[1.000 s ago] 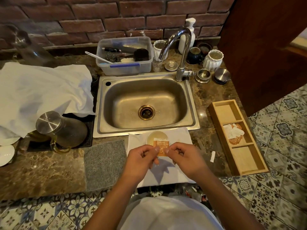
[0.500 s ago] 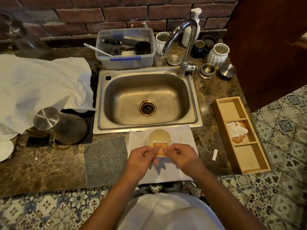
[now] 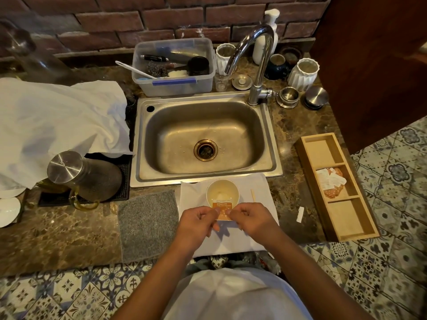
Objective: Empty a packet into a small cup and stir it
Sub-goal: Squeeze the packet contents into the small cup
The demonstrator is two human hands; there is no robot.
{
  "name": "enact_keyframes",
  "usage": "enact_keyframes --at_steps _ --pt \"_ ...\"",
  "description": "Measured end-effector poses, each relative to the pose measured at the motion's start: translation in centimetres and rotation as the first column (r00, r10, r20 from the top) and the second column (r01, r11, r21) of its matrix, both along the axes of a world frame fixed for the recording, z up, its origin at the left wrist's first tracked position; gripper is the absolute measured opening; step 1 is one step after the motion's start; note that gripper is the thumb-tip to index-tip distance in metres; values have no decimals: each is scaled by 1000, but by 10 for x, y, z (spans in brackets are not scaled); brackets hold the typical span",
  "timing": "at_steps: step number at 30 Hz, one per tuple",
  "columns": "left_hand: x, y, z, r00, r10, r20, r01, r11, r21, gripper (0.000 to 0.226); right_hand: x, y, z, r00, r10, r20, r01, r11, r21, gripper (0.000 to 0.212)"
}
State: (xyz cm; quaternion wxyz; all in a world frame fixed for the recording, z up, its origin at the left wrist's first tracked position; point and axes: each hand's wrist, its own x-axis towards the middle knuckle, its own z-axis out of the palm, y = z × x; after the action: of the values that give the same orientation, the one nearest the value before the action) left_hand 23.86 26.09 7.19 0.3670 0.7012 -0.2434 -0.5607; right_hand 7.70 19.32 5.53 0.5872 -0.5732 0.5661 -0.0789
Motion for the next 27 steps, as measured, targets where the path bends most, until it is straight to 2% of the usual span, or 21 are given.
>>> enact_keyframes --at_steps 27 --pt "-1 0 1 1000 7 -1 -6 997 71 38 2 1 1 998 -15 -54 17 999 33 31"
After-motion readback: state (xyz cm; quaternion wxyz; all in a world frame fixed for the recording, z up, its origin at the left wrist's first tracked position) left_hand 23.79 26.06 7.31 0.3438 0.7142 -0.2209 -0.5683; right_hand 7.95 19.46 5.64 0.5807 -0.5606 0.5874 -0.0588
